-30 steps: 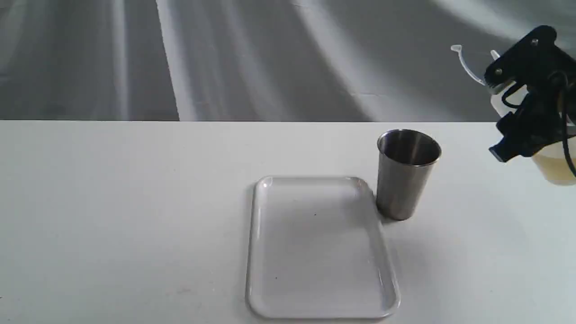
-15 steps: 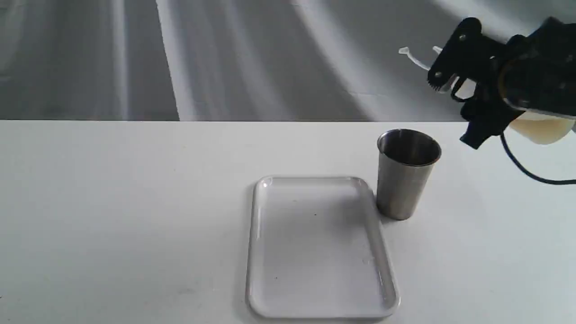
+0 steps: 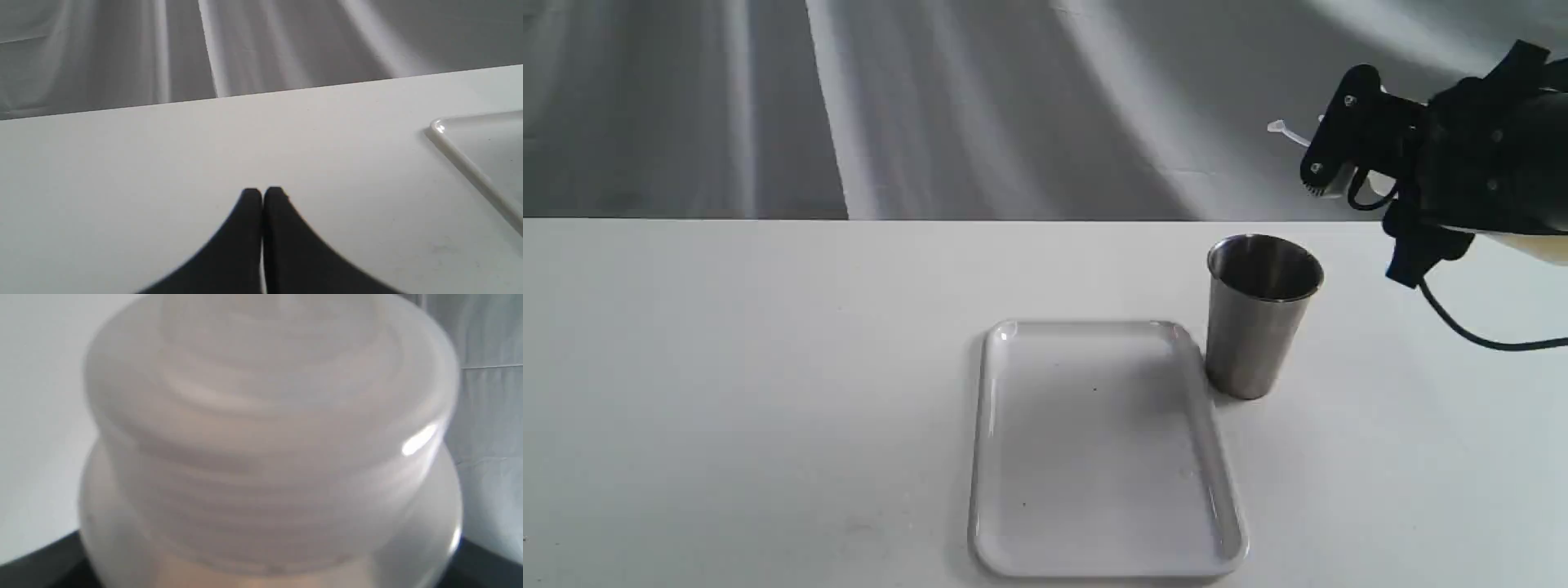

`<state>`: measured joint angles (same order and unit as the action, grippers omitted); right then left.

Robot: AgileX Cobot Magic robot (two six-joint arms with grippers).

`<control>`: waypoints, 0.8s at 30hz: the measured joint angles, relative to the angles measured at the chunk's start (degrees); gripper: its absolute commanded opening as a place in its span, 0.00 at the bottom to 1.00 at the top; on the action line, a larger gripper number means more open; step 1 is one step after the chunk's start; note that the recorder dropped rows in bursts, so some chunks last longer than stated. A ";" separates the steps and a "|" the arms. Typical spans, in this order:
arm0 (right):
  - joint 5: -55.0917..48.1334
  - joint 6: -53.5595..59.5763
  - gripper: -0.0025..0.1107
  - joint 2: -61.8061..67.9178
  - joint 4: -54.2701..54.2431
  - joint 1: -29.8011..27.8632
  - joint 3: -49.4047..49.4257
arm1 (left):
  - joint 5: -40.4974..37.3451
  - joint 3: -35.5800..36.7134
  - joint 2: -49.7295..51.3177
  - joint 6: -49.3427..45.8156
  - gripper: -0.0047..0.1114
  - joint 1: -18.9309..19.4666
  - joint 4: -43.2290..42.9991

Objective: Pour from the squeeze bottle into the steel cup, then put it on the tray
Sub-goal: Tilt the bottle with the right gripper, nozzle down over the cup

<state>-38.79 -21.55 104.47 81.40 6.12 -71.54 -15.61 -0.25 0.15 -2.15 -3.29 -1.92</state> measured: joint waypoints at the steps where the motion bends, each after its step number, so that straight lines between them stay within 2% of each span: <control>1: -0.38 0.00 0.05 0.00 0.14 0.12 0.00 | 0.00 0.00 0.00 0.00 0.04 0.00 0.00; 24: -6.04 0.12 0.05 0.00 0.51 4.58 0.00 | 0.00 0.00 0.00 0.00 0.04 0.00 0.00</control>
<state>-44.83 -21.44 104.47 81.90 10.70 -71.54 -15.61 -0.25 0.15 -2.15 -3.29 -1.92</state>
